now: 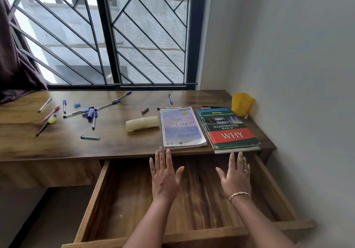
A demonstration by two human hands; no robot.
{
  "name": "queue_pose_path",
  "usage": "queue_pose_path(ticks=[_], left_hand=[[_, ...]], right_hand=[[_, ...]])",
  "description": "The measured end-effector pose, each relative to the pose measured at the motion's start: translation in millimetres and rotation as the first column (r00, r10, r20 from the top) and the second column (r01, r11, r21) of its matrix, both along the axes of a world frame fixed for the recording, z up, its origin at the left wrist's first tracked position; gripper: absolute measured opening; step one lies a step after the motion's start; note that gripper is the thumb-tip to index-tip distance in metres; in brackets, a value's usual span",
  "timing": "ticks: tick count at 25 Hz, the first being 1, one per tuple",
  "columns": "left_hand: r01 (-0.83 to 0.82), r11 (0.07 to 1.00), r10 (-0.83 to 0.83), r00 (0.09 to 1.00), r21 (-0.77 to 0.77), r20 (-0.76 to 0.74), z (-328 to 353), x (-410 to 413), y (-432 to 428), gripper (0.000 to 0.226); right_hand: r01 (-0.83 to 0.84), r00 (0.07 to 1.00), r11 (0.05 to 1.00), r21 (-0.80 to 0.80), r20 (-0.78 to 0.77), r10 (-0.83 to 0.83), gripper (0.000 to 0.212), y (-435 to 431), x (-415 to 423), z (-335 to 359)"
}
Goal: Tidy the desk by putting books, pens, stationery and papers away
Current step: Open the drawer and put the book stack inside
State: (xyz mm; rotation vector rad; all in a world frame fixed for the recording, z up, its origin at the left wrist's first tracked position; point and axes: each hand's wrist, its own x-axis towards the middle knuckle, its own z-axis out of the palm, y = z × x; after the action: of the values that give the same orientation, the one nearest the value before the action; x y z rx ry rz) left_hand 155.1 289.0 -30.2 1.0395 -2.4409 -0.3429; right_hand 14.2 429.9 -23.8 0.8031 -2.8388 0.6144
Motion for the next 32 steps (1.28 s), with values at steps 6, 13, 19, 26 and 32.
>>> queue_pose_path(ticks=[6,13,19,26,32], left_hand=[[0.119,0.992,-0.118,0.993,0.039,-0.024,20,-55,-29,0.066],[0.251,0.959,-0.237,0.965,0.133,-0.111,36,-109,-44,0.070],[0.352,0.862,-0.288,0.932,0.365,-0.218,48,-149,-32,0.073],[0.385,0.465,-0.004,0.901,0.797,-0.433,63,-205,-17,0.044],[0.282,0.196,0.222,0.920,0.939,-0.323,59,-230,-11,0.053]], right_hand=[[0.034,0.999,0.999,-0.017,-0.008,-0.034,0.074,-34,-42,10],[0.060,0.998,0.998,-0.004,-0.003,-0.060,0.072,-48,-81,21],[0.055,0.996,0.998,-0.020,0.075,-0.054,0.069,-48,-121,36],[0.112,0.966,0.993,-0.040,0.238,-0.099,0.068,-46,-183,49],[0.164,0.891,0.984,0.069,0.419,-0.177,0.065,-50,-216,51]])
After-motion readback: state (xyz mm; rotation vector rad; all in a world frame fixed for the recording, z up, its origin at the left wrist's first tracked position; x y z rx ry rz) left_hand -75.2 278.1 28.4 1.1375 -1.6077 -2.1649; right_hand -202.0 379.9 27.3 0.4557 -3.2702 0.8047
